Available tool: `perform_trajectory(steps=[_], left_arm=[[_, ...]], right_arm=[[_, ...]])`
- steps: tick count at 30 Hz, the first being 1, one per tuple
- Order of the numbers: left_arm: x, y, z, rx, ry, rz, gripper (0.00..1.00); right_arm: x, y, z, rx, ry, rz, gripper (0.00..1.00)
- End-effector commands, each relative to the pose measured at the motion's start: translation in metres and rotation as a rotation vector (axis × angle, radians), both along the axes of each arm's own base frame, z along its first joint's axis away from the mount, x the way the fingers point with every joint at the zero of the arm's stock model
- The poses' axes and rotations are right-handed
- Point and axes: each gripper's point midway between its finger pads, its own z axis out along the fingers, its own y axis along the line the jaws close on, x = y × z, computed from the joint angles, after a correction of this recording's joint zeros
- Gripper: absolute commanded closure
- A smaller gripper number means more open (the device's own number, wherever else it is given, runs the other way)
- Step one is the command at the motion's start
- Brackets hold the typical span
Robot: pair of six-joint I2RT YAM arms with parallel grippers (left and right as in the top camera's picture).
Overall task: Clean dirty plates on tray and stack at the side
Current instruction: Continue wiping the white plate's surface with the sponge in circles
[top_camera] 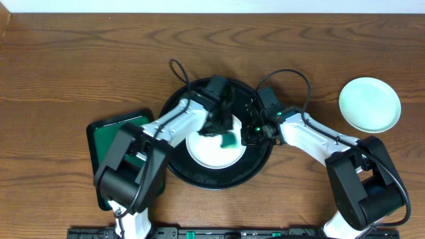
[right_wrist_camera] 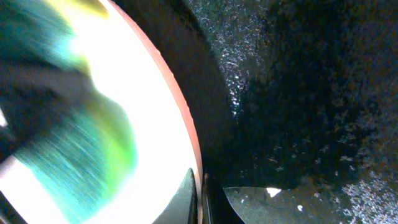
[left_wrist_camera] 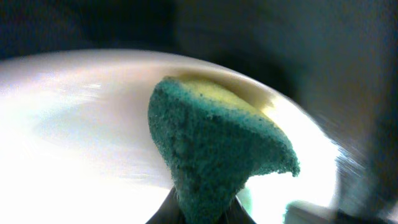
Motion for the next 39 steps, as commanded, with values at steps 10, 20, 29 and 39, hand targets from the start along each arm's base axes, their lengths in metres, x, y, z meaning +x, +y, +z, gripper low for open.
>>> perform_trajectory(steps=[10, 20, 29, 39], left_arm=[[-0.021, 0.177, -0.032, 0.652, 0.107, 0.200, 0.93], [-0.060, 0.181, -0.023, 0.703, 0.262, 0.166, 0.93], [-0.055, 0.124, 0.003, 0.528, 0.163, 0.002, 0.93], [-0.047, 0.114, 0.072, 0.404, -0.025, 0.039, 0.93]], right_arm=[[-0.024, -0.027, -0.031, -0.135, 0.080, -0.010, 0.99], [-0.024, -0.027, -0.031, -0.135, 0.080, -0.009, 0.99], [-0.021, -0.025, -0.031, -0.130, 0.067, -0.004, 0.99], [-0.020, -0.025, -0.031, -0.127, 0.061, -0.004, 0.99]])
